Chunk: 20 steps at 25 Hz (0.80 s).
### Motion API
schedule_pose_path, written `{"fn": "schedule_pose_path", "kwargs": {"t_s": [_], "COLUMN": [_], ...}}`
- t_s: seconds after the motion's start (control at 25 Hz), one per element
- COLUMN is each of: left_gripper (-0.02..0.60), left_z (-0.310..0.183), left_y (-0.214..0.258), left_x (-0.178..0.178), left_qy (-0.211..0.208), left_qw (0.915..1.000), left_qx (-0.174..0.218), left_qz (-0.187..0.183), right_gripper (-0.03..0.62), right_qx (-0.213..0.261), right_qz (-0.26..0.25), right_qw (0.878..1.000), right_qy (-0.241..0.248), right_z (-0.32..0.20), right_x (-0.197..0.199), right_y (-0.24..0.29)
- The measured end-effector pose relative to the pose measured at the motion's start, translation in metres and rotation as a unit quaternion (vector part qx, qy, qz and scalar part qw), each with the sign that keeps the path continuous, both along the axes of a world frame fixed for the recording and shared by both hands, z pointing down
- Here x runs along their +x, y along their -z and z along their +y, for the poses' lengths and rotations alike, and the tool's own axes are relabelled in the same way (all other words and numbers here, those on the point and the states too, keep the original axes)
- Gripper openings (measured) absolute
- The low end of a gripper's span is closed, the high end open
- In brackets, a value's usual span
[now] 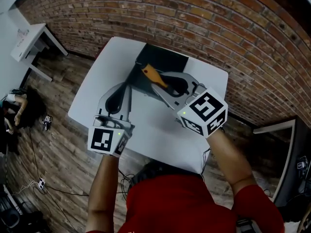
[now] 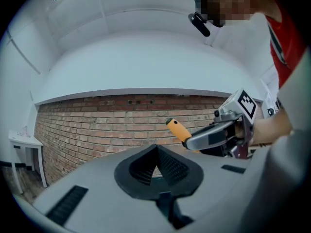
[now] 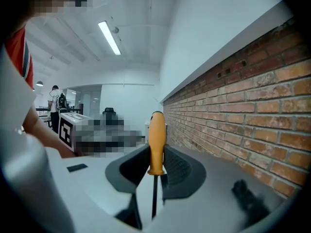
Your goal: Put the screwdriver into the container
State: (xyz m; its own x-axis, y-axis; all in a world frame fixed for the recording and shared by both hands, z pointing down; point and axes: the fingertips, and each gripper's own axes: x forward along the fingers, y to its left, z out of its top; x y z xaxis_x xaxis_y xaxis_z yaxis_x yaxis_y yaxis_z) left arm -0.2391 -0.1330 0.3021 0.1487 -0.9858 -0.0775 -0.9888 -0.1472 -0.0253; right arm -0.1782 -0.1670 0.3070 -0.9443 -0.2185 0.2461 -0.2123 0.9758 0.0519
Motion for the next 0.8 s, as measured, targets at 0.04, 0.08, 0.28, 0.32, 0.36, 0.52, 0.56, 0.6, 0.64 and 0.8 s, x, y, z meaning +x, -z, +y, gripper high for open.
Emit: {"fn": "schedule_pose_path", "kwargs": {"t_s": [0.04,0.08,0.28,0.32,0.36,0.52,0.56,0.6,0.64,0.8], "left_gripper": [0.013,0.013,0.014,0.012,0.014,0.012,0.014,0.012,0.012,0.012], "left_z": [-0.003,-0.007,-0.021,-0.024,-0.027,-0.038,-0.042,-0.045,-0.048,-0.058], "left_y": [-0.003,-0.006,-0.026,-0.03,-0.034,-0.049,-0.052,-0.056,-0.06,-0.073], "left_x": [-0.002,-0.003,-0.014,-0.016,-0.017,-0.028,-0.031,-0.034,-0.037,-0.045], "left_qy": [-0.003,-0.006,-0.011,-0.014,-0.016,-0.018,-0.018,-0.018,-0.017,-0.016], "left_qw": [1.0,1.0,0.9998,0.9997,0.9996,0.9993,0.9993,0.9993,0.9991,0.9986], "left_qx": [0.001,0.001,-0.016,-0.02,-0.025,-0.032,-0.032,-0.033,-0.036,-0.048], "left_qz": [-0.002,-0.002,-0.001,-0.002,-0.002,0.004,0.005,0.008,0.011,0.015], "right_gripper": [0.096,0.095,0.095,0.095,0.095,0.095,0.095,0.095,0.095,0.095], "right_qx": [-0.002,-0.005,-0.014,-0.016,-0.017,-0.028,-0.03,-0.032,-0.034,-0.047], "right_qz": [0.006,0.012,0.042,0.047,0.052,0.074,0.081,0.087,0.094,0.118], "right_qw": [1.0,1.0,0.999,0.999,0.998,0.997,0.996,0.996,0.995,0.992], "right_qy": [-0.002,-0.005,-0.011,-0.011,-0.012,-0.014,-0.015,-0.016,-0.017,-0.023], "right_z": [-0.003,-0.006,-0.016,-0.018,-0.02,-0.031,-0.035,-0.038,-0.042,-0.054], "right_x": [-0.002,-0.004,-0.019,-0.022,-0.025,-0.037,-0.04,-0.043,-0.046,-0.054], "right_y": [-0.005,-0.01,-0.033,-0.037,-0.041,-0.057,-0.062,-0.067,-0.072,-0.094]}}
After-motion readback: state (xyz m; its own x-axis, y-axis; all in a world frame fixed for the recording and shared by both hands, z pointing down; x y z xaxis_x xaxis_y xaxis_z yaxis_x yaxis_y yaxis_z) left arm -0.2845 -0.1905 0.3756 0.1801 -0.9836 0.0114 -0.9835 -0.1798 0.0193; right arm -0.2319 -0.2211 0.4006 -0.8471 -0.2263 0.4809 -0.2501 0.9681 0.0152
